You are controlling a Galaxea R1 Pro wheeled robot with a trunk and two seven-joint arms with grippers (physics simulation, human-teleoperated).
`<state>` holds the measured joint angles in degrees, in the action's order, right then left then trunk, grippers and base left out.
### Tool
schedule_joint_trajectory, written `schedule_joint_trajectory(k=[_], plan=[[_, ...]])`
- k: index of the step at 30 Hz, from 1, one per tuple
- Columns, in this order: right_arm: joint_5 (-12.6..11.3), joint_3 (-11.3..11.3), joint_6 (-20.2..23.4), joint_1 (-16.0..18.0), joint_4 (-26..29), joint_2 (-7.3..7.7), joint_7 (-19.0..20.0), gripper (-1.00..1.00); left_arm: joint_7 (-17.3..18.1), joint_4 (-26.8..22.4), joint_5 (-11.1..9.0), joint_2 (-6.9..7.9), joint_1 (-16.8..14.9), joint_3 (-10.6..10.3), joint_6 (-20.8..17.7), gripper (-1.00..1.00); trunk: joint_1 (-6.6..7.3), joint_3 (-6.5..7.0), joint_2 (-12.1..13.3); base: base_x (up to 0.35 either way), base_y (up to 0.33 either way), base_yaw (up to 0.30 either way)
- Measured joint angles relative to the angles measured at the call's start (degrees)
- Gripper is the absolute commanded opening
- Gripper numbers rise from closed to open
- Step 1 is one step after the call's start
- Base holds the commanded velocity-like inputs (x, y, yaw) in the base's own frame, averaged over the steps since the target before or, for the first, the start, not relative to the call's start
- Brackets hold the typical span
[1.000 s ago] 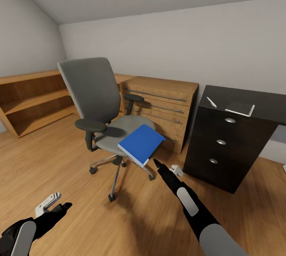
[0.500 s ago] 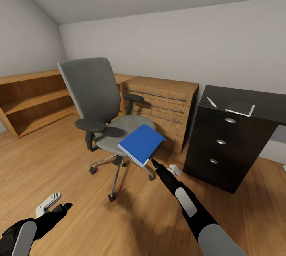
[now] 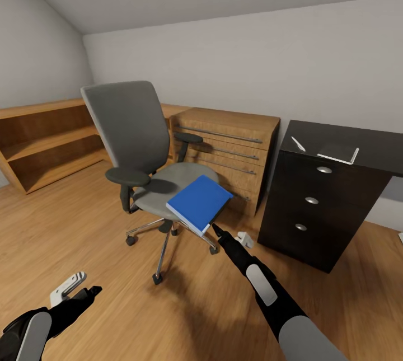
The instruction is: In the bedroom, organize the workspace by keeping the computer under the desk, ensuring the monitor is on the desk, placing the keyboard on the desk next to the monitor, placing the mouse on the desk next to the keyboard, moving the folder from the swivel chair onto the desk next to the mouse, stacking the notebook on top of the folder with the pen on top of the notebook, and positioning the swivel chair next to the desk.
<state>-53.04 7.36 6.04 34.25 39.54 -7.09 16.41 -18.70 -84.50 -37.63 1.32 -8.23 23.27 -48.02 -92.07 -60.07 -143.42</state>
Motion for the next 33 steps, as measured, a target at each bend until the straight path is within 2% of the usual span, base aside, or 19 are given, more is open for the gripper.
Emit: schedule_joint_trajectory(k=[11,22,33], plan=[[0.0,1.2,0.1,0.0,0.0,0.02,0.0,1.0,0.0,0.0,0.0,-0.04,0.0,0.0,0.1,1.0,0.0,0.0,0.0,0.067,0.031,0.0],[0.0,1.5,0.2,0.0,0.0,0.02,0.1,1.0,0.0,0.0,-0.1,0.0,0.0,0.0,0.1,1.0,0.0,0.0,0.0,0.011,0.005,0.0],[0.0,1.6,0.2,0.0,0.0,-0.03,0.1,1.0,0.0,0.0,-0.1,0.0,0.0,0.0,0.1,1.0,0.0,0.0,0.0,0.094,0.059,0.0]])
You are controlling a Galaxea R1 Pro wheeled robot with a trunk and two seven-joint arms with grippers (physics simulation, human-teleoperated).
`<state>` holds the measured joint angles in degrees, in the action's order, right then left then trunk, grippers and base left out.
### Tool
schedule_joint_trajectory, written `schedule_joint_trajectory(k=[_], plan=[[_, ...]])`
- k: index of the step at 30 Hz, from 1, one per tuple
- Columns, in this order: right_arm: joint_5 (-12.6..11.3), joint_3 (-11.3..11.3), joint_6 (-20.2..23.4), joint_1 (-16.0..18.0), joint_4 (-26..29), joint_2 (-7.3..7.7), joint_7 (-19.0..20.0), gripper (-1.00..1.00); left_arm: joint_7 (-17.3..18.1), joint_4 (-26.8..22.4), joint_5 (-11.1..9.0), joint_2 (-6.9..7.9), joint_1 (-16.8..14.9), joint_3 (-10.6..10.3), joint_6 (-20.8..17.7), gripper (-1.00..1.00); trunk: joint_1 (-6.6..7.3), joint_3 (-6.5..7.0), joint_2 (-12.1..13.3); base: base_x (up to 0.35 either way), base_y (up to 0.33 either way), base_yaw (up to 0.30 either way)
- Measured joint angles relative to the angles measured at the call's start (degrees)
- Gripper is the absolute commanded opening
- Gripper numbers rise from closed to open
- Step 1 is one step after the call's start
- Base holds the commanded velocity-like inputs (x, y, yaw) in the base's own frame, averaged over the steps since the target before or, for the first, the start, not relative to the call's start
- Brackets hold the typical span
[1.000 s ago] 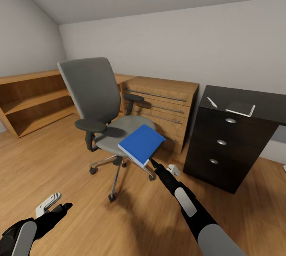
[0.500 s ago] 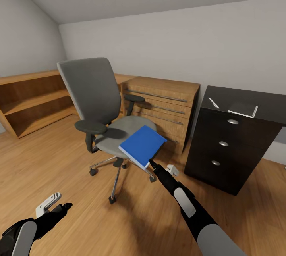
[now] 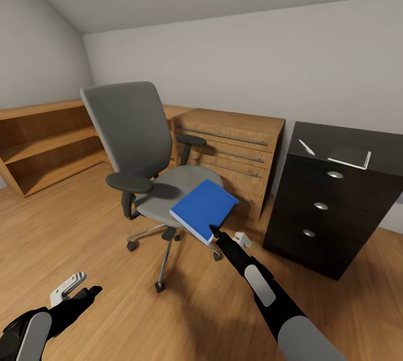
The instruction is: In the bedroom, organize the workspace by keeping the computer under the desk, ensuring the monitor is on the desk, placing the keyboard on the desk next to the monitor, placing the mouse on the desk next to the keyboard, moving the folder from the swivel chair onto the desk next to the mouse, stacking the notebook on top of the folder with the pen on top of the notebook, and positioning the swivel chair next to the desk.
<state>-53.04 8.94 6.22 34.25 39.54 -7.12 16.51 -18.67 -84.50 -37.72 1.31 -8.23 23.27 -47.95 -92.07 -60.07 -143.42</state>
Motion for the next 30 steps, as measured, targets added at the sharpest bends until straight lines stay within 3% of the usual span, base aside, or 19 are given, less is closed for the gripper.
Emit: schedule_joint_trajectory(k=[30], plan=[[0.1,2.2,-0.1,0.0,-1.5,-0.88,0.8,1.0,0.0,0.0,0.0,0.0,0.0,0.0,0.0,1.0,0.0,0.0,0.0,0.017,0.004,0.0]])
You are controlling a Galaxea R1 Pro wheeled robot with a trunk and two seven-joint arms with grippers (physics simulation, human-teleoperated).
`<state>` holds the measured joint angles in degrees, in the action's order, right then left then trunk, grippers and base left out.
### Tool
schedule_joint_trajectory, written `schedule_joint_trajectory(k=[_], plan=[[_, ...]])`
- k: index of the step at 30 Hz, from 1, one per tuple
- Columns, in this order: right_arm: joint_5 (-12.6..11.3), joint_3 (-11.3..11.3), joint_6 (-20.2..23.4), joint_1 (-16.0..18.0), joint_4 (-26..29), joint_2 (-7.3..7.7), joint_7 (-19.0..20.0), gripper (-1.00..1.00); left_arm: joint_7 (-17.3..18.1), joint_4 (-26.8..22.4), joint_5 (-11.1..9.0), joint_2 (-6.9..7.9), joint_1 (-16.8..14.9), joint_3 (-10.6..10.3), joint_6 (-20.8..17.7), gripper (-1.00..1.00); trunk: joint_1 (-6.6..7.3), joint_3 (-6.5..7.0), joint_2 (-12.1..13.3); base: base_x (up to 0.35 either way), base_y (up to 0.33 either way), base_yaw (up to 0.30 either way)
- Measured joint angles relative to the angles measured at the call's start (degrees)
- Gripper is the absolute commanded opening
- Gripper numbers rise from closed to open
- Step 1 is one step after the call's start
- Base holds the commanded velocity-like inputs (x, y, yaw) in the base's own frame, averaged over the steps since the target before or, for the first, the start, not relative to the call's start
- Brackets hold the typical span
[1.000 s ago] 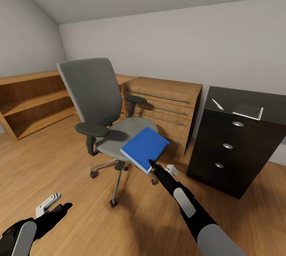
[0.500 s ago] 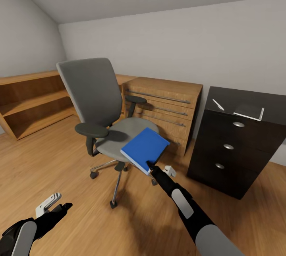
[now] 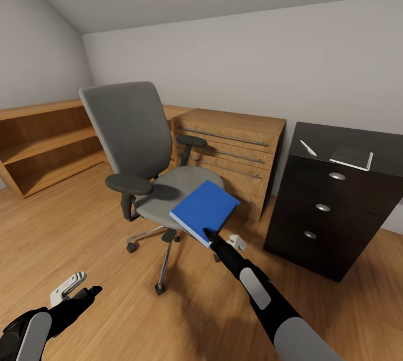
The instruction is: In the bedroom, organize the workspace by keeping the computer under the desk, ensuring the monitor is on the desk, placing the keyboard on the desk next to the monitor, placing the mouse on the desk next to the keyboard, moving the folder from the swivel chair onto the desk next to the mouse, stacking the notebook on top of the folder with the pen on top of the notebook, and positioning the swivel chair next to the desk.
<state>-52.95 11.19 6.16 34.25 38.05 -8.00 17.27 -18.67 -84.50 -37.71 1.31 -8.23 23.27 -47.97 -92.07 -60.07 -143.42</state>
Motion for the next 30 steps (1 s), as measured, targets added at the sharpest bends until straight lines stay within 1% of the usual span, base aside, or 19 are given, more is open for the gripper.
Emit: schedule_joint_trajectory(k=[2,6,19,26,30], plan=[[0.0,0.6,0.0,0.0,0.0,-0.01,0.2,1.0,0.0,0.0,0.0,0.02,0.0,0.0,0.0,1.0,0.0,0.0,0.0,0.0,0.0,0.0],[0.0,1.1,0.0,0.0,0.0,-0.01,0.3,1.0,0.0,0.0,0.0,0.01,0.0,0.0,0.0,1.0,0.0,0.0,0.0,0.0,0.0,0.0],[0.0,1.4,0.0,0.0,0.0,-0.01,0.7,1.0,0.0,0.0,0.0,0.0,0.0,0.0,0.0,1.0,0.0,0.0,0.0,0.0,0.0,0.0],[0.1,1.7,-0.1,0.0,0.1,0.0,2.5,1.0,0.0,0.0,0.0,0.0,0.0,0.0,0.0,1.0,0.0,0.0,0.0,0.0,0.0,0.0],[0.1,1.7,0.0,0.0,0.2,0.05,2.7,1.0,0.0,0.0,0.0,0.0,0.0,0.0,0.0,1.0,0.0,0.0,0.0,0.0,0.0,0.0]])
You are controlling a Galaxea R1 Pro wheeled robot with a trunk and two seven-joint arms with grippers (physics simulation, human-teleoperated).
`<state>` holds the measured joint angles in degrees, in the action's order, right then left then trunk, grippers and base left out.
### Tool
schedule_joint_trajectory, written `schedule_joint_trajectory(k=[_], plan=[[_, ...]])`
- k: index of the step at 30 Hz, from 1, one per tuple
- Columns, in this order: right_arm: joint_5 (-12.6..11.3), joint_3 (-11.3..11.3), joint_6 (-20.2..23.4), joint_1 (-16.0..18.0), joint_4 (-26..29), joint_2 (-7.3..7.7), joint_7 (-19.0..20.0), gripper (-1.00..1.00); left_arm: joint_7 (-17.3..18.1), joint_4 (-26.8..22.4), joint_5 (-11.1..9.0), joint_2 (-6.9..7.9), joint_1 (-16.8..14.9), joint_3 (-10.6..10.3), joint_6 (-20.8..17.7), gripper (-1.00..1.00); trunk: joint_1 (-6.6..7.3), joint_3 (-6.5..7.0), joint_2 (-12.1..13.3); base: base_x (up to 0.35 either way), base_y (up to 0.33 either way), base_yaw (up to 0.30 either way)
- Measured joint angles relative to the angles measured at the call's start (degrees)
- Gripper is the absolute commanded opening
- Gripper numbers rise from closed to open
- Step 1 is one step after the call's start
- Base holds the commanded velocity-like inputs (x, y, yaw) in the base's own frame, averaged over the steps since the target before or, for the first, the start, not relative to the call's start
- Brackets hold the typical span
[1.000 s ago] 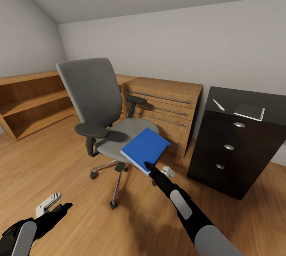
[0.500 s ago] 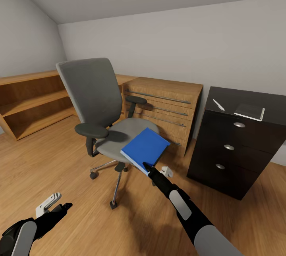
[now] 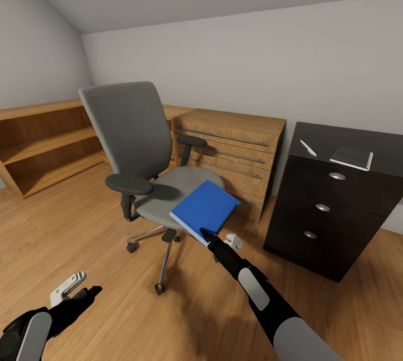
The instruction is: In the bedroom, organize the workspace by keeping the computer under the desk, ensuring the monitor is on the desk, placing the keyboard on the desk next to the monitor, placing the mouse on the desk next to the keyboard, moving the folder from the swivel chair onto the desk next to the mouse, stacking the notebook on top of the folder with the pen on top of the notebook, and positioning the swivel chair next to the desk.
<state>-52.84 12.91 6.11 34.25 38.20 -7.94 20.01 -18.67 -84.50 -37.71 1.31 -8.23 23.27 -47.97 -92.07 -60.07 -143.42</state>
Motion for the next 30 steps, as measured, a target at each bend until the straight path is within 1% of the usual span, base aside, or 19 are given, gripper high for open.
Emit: schedule_joint_trajectory(k=[9,18,30], plan=[[0.0,0.0,-0.1,0.0,0.1,0.02,0.1,1.0,0.0,0.0,0.0,0.0,0.0,0.0,0.1,1.0,0.0,0.0,0.0,0.003,0.0,0.0],[0.0,0.0,0.0,0.0,0.1,0.02,0.1,1.0,-0.1,0.1,0.0,-0.06,0.0,0.0,0.1,1.0,0.0,0.0,0.0,0.066,0.0,0.0],[0.0,0.0,0.0,0.0,0.1,0.02,0.1,1.0,-0.1,1.3,0.2,0.01,0.0,-0.1,0.1,1.0,0.0,0.0,0.0,0.007,0.0,0.0]])
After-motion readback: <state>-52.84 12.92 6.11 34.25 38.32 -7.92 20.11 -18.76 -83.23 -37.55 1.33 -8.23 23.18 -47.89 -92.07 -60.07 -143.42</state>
